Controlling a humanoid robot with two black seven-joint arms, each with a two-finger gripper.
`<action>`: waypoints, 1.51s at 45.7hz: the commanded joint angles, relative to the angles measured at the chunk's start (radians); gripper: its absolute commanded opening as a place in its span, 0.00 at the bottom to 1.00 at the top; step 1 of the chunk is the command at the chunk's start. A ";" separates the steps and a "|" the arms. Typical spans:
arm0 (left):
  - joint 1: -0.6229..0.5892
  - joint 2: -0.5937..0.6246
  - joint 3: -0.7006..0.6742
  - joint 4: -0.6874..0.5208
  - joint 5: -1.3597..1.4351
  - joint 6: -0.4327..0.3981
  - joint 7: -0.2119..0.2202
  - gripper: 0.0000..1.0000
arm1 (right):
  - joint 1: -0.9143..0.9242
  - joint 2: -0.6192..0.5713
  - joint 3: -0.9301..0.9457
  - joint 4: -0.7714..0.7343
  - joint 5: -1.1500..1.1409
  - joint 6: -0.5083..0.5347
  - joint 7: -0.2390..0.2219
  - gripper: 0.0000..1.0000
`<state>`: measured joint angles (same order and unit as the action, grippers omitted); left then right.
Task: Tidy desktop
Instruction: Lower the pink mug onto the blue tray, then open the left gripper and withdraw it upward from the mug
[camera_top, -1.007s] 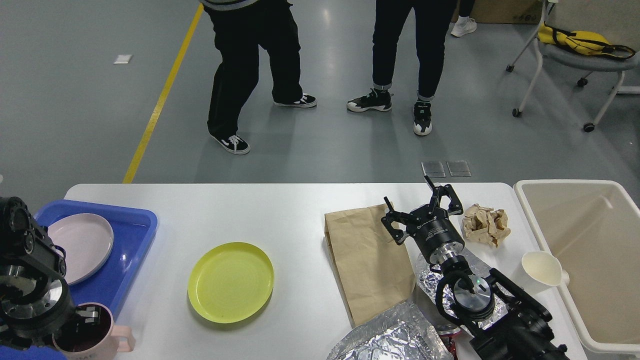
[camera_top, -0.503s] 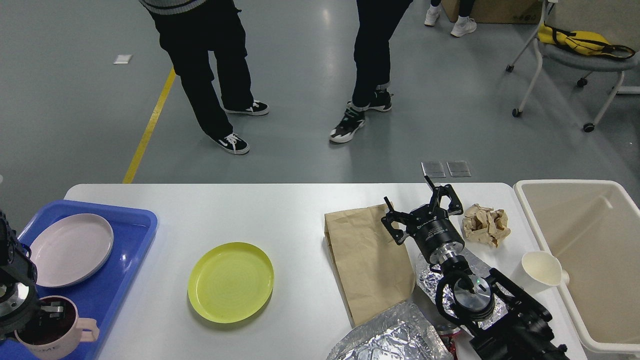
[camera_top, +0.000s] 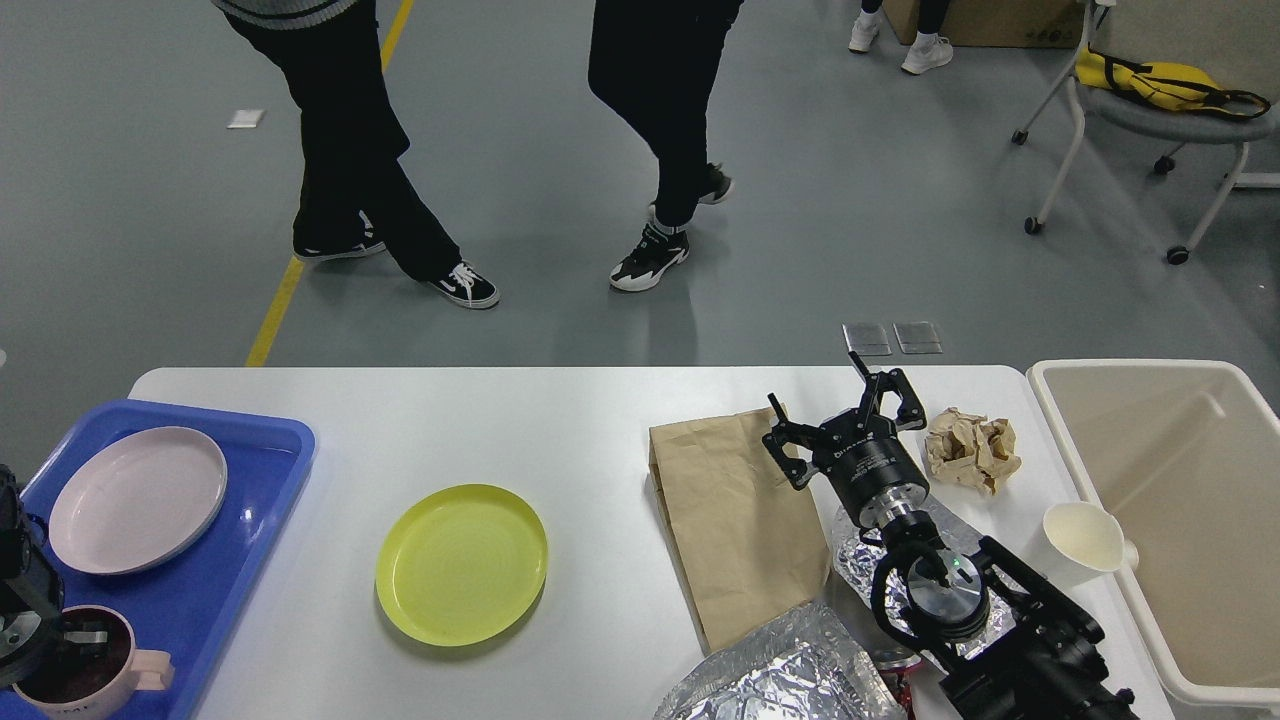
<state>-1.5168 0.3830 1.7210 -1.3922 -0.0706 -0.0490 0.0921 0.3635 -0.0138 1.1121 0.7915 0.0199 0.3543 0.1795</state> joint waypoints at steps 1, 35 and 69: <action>0.010 0.000 0.009 0.029 0.000 0.000 0.000 0.06 | 0.000 0.000 0.000 0.000 0.000 0.000 0.000 1.00; -0.019 0.043 0.009 0.030 -0.005 -0.028 0.009 0.81 | 0.000 0.000 0.000 0.000 0.000 0.000 0.000 1.00; -0.824 -0.032 -0.049 -0.001 -0.169 -0.864 0.011 0.85 | 0.000 0.000 0.000 0.000 0.000 0.000 0.000 1.00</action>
<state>-2.2882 0.4291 1.6862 -1.3841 -0.1823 -0.8914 0.1017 0.3636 -0.0138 1.1121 0.7915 0.0199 0.3543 0.1795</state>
